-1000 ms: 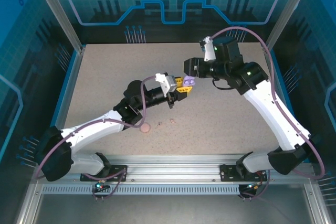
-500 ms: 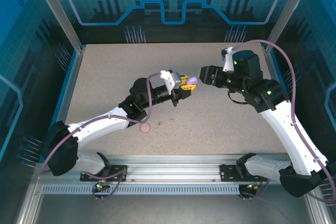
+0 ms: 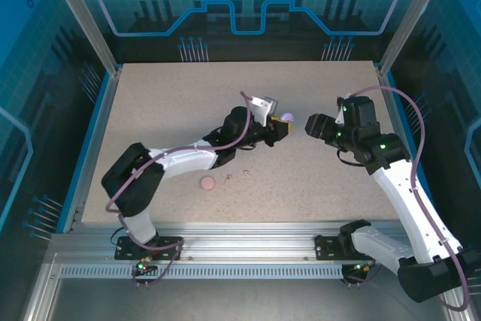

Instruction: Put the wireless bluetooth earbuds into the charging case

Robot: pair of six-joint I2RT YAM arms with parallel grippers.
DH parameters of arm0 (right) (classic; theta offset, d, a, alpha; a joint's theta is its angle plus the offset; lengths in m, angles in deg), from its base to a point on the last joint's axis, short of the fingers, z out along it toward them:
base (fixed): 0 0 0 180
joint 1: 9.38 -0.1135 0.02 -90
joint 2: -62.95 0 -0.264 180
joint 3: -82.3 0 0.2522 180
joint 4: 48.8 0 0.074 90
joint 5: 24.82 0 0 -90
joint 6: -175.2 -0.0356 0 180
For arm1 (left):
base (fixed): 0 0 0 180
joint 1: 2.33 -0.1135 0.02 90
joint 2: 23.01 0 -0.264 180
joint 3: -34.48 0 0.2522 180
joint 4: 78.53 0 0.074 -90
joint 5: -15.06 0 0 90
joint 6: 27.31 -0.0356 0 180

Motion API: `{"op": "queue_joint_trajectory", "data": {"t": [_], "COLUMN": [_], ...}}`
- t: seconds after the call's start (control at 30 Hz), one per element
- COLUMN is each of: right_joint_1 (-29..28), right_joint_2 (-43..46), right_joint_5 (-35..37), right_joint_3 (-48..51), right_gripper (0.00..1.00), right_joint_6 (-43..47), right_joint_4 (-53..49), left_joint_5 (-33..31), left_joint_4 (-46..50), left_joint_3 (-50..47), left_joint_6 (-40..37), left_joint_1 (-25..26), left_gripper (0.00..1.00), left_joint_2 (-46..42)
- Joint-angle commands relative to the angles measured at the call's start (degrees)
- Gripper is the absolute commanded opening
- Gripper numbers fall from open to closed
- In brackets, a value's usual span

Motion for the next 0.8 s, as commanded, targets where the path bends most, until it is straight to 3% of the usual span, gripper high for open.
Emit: {"op": "queue_joint_trajectory", "data": {"t": [0.0,0.2,0.47,0.77], "right_joint_1": [1.1,1.4,2.0,2.6], "right_joint_2": [2.0,3.2,2.6,2.4], "right_joint_5": [-1.0,-1.5,-2.0,-2.5], "right_joint_3": [2.1,4.2,4.2,3.4], "right_gripper": [0.70,0.70,0.70,0.70], "right_joint_6": [-1.4,-2.2,-1.0,-0.4], "right_joint_4": [0.4,0.5,0.6,0.2], "left_joint_5": [-0.9,3.8,1.2,1.6], "left_joint_4": [4.1,13.4,24.3,33.5], "left_joint_3": [5.3,18.5,29.7,39.0], "left_joint_6": [11.3,18.2,24.8,23.6], "left_joint_1": [0.1,0.1,0.1,0.0], "left_gripper": [0.00,0.00,0.00,0.01], "left_joint_2": [6.0,18.0,26.9,33.4]}}
